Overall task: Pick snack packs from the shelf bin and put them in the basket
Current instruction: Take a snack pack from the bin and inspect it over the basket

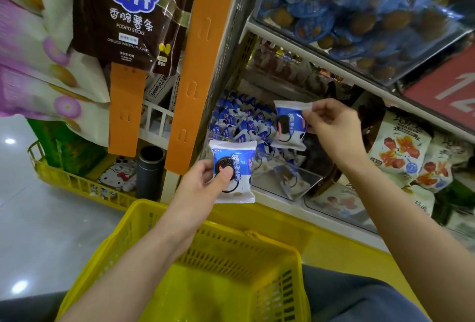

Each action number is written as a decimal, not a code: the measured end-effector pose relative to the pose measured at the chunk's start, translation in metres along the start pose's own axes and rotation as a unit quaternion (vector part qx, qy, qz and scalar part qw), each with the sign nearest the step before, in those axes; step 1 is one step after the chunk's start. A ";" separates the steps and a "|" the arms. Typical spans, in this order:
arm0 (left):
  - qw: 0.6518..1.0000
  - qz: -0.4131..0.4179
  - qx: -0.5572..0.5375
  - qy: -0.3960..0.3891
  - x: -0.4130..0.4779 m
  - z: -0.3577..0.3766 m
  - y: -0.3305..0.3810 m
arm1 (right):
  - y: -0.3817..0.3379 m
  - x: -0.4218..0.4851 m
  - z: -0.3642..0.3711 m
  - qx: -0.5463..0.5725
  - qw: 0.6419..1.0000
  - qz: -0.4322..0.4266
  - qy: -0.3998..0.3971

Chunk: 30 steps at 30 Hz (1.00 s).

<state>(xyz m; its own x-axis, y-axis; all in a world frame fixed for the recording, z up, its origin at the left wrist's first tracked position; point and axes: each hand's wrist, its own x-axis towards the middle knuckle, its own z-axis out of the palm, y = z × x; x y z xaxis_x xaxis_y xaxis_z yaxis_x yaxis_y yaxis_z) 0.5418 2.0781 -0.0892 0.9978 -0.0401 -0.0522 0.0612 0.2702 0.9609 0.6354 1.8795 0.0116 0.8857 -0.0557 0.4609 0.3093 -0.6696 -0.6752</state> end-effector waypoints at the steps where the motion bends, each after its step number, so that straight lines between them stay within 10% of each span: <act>1: 1.000 0.003 -0.017 -0.012 -0.001 0.000 0.002 | -0.009 -0.005 -0.003 0.070 0.997 0.019 -0.020; 10: 0.993 0.010 -0.093 -0.068 -0.006 -0.002 0.003 | -0.038 -0.063 0.021 0.145 0.963 0.091 -0.207; 30: 0.998 -0.037 -0.048 0.021 -0.008 0.004 0.002 | -0.037 -0.109 0.048 0.112 0.951 0.121 -0.261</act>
<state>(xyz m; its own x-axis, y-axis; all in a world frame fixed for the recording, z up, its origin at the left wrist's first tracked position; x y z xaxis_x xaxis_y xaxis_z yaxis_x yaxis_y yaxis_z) 0.5336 2.0754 -0.0854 0.9905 -0.0236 -0.1354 0.1348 0.3581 0.9239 0.5445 1.9453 -0.0412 0.9736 0.2261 -0.0323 0.0890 -0.5057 -0.8581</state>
